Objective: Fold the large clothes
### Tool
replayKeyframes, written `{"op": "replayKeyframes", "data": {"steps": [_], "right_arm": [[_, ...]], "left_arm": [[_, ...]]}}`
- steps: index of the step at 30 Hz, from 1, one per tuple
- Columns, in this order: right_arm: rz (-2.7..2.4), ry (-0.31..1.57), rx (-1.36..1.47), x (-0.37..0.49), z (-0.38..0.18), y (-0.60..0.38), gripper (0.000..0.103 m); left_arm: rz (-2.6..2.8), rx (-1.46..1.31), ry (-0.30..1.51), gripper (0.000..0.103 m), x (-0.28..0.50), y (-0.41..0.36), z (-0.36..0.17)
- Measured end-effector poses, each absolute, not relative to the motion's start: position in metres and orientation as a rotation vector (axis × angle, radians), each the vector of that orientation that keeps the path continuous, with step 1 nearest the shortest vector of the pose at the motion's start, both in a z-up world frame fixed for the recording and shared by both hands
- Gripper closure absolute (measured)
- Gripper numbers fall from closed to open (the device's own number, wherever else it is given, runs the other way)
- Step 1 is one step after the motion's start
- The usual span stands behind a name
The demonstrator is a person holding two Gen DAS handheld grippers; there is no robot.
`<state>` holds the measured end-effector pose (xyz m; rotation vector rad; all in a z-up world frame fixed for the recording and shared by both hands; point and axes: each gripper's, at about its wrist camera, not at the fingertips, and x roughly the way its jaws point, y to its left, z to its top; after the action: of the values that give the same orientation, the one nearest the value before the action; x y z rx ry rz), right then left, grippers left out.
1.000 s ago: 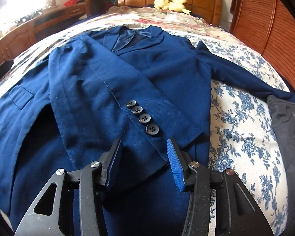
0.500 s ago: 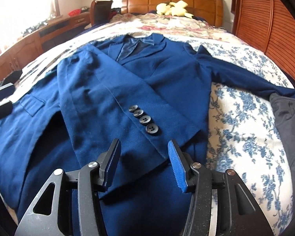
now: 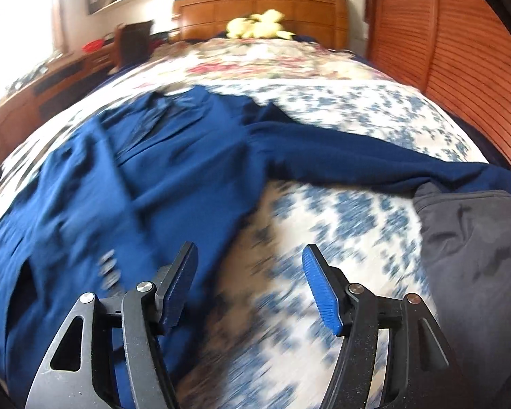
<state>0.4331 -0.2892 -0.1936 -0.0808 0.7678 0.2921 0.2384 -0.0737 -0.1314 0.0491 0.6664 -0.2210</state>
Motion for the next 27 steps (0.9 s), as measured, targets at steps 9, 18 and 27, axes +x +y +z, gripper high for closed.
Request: {"op": "replayKeyframes", "data": {"steps": [9,18,27], "right_arm": [[0.164,0.797,0.070,0.509,-0.197,-0.333,0.038],[0.092,0.845,0.220,0.549,-0.216,-0.350,0.038],[0.067,0.894,0.253,0.576,-0.224,-0.342,0.066]], "left_arm": [[-0.235,0.023,0.665,0.051,0.238,-0.064,-0.131],[-0.267,0.011,0.662,0.051,0.234,-0.066,-0.129],[-0.287,0.030,0.658,0.051,0.229,-0.070,-0.126]]}}
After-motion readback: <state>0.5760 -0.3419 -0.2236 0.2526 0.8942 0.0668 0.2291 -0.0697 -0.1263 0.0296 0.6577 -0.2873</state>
